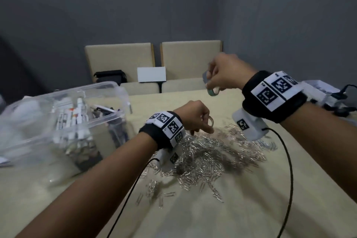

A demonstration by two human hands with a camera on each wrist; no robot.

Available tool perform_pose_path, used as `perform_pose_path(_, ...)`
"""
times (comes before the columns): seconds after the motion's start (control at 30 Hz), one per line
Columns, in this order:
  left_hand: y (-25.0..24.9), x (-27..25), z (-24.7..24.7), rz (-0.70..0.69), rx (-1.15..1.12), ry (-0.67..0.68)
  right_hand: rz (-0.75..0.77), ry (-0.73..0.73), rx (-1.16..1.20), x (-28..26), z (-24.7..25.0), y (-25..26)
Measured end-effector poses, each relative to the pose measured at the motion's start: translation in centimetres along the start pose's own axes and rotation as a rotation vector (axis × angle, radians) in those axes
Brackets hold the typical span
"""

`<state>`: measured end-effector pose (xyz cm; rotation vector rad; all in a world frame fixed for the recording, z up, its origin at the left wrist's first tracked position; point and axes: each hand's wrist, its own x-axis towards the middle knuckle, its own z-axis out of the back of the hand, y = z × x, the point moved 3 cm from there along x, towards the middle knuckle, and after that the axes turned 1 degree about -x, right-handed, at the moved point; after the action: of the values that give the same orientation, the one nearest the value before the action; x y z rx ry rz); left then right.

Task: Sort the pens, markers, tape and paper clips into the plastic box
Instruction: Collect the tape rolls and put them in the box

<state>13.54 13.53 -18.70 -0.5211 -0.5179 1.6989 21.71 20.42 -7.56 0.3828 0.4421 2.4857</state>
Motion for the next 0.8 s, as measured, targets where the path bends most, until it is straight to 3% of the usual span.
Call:
perform_pose_path(0.2, 1.9, -8.4, 6.2, 0.038, -0.153, -0.213, 0.246, -0.155, 0.078, 2.4, -1.8, 9.5)
perform_pose_path(0.33, 3.4, -16.5, 11.6, 0.067, -0.068, -0.423, 0.400, -0.146, 0.209, 2.7, -3.9, 15.7)
perform_pose_path(0.43, 6.9, -22.5, 15.9, 0.208, 0.099, -0.618, 0.493, -0.038, 0.345, 3.2, -6.7, 20.7)
perform_pose_path(0.53, 11.2, -26.8, 18.8, 0.467, 0.334, -0.721, 0.532, 0.008, 0.383, 4.2, -10.4, 25.2)
perform_pose_path(0.63, 14.7, -28.8, 19.4, 0.660, 0.369, -0.708, 0.541, 0.040, 0.391, 4.5, -14.1, 28.8)
perform_pose_path(0.73, 17.8, -28.8, 18.0, 0.706, 0.371, -0.605, 0.530, 0.153, 0.318, 4.8, -16.9, 30.6)
perform_pose_path(0.8, 19.1, -28.9, 17.1, 0.703, 0.388, -0.629, 0.505, 0.181, 0.307, 5.0, -18.1, 30.3)
